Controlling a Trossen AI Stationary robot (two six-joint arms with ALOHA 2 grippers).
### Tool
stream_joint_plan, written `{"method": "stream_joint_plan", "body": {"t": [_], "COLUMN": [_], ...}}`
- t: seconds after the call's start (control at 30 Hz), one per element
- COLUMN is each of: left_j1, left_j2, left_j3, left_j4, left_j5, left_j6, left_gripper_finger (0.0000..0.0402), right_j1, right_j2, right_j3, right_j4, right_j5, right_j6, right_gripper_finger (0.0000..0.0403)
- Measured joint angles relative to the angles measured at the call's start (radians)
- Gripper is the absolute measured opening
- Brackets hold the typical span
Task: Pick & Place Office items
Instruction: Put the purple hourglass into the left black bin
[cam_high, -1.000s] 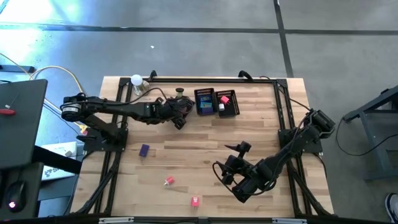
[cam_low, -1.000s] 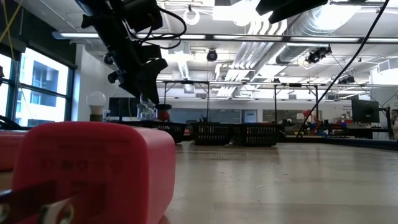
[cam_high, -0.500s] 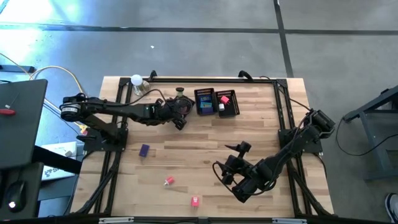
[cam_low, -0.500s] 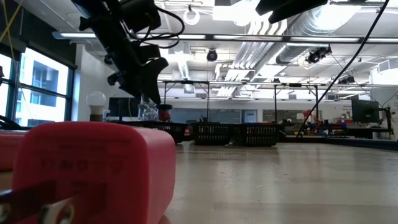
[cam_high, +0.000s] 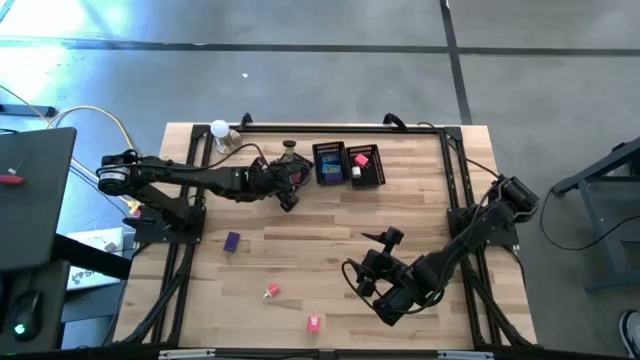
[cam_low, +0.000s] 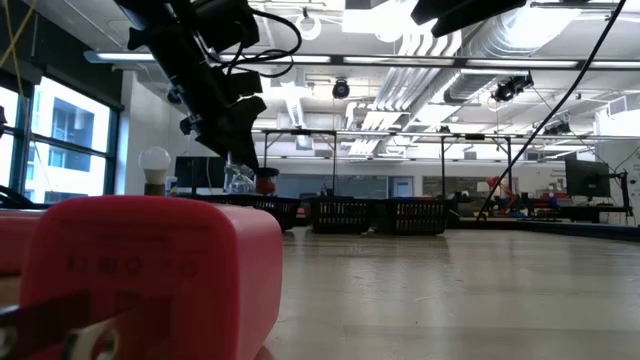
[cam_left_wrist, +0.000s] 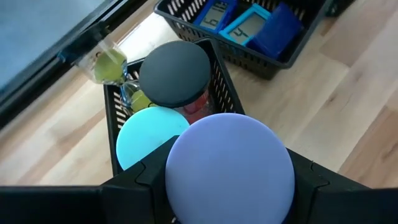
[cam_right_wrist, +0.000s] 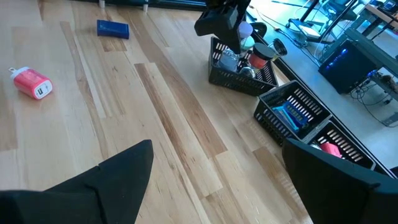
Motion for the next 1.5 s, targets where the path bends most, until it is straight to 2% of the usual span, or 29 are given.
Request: {"method": "stream_joint_plan", "body": {"t": [0.17, 0.33, 0.63, 1.2, 1.5], "left_j1": [-0.005, -0.002, 0.008, 0.016, 0.015], "left_j2": [0.0, -0.002, 0.0, 0.003, 0.003], "left_j3": [0.0, 0.001, 0.0, 0.0, 0.0], "left_j4": [-0.003, 0.001, -0.001, -0.001, -0.015], "left_j5": [0.013, 0.098, 0.177, 0.201, 0.117], "left_j6": [0.122, 0.173, 0.244, 0.26, 0.25], "left_gripper_finger": [0.0185, 0.0184, 0.0184, 0.0184, 0.0185], "right_j1": [0.0, 0.0, 0.0, 0.0, 0.0], "right_j2": [0.0, 0.0, 0.0, 0.0, 0.0], "right_j3": [0.0, 0.0, 0.0, 0.0, 0.0], "right_j4": [0.0, 0.0, 0.0, 0.001, 0.002], "right_j5": [0.0, -0.002, 0.0, 0.0, -0.008], "right_j6": [0.0, 0.0, 0.0, 0.0, 0.0], "right_gripper_finger": [0.0347, 0.0347, 0.0347, 0.0347, 0.0347]}}
